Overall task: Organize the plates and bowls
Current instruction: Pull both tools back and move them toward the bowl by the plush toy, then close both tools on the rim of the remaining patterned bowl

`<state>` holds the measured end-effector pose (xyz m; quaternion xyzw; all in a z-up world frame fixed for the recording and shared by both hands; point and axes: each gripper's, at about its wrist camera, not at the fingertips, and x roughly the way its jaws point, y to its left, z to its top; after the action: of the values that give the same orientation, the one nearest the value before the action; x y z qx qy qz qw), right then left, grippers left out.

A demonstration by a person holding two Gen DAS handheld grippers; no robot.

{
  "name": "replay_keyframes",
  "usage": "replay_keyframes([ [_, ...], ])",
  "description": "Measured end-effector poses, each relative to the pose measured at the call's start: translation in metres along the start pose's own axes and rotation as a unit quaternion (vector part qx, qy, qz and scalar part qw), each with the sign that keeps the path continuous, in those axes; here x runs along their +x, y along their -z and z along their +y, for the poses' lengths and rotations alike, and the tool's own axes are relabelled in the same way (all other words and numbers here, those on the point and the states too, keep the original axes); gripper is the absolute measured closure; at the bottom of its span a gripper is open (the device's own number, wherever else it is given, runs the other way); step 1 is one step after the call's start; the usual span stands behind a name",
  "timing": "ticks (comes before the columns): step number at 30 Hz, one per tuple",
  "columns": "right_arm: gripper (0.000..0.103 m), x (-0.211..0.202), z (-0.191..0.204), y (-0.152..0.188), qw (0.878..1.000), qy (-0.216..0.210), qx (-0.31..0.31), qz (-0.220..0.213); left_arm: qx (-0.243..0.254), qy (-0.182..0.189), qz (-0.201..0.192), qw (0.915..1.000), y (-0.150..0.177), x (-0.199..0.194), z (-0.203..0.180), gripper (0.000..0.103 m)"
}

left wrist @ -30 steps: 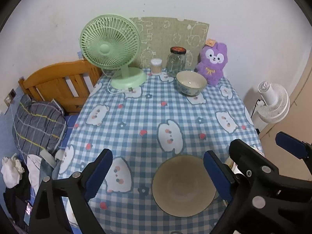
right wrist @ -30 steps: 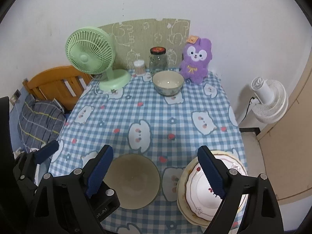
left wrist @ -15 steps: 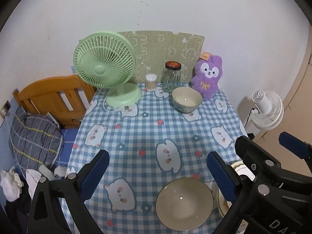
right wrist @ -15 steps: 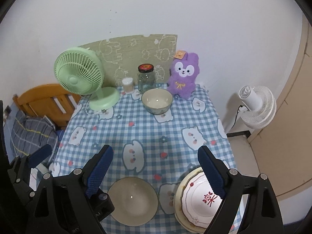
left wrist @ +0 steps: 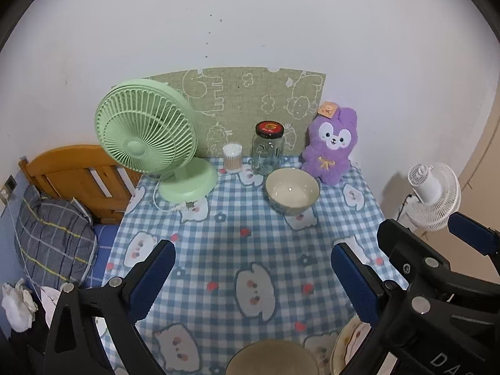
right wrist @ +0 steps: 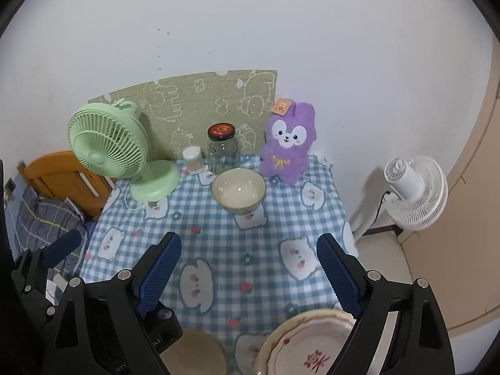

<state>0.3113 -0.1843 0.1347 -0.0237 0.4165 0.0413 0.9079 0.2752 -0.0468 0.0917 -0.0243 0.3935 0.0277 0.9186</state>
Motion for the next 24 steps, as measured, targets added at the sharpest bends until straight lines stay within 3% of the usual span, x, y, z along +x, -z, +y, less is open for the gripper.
replay_keyframes([
  [8,0.013,0.042,-0.02,-0.032,0.999,-0.028,-0.024,-0.004,-0.031,-0.013,0.003,0.9994,-0.024,0.035,-0.019,0.003],
  [17,0.013,0.087,-0.038,-0.056,0.999,-0.04,-0.021,-0.005,-0.019,-0.047,-0.011,0.9986,-0.05,0.074,-0.041,0.008],
  [24,0.013,0.127,-0.045,-0.07,0.998,-0.049,-0.032,0.009,-0.013,-0.035,0.009,0.9992,-0.064,0.112,-0.053,0.014],
])
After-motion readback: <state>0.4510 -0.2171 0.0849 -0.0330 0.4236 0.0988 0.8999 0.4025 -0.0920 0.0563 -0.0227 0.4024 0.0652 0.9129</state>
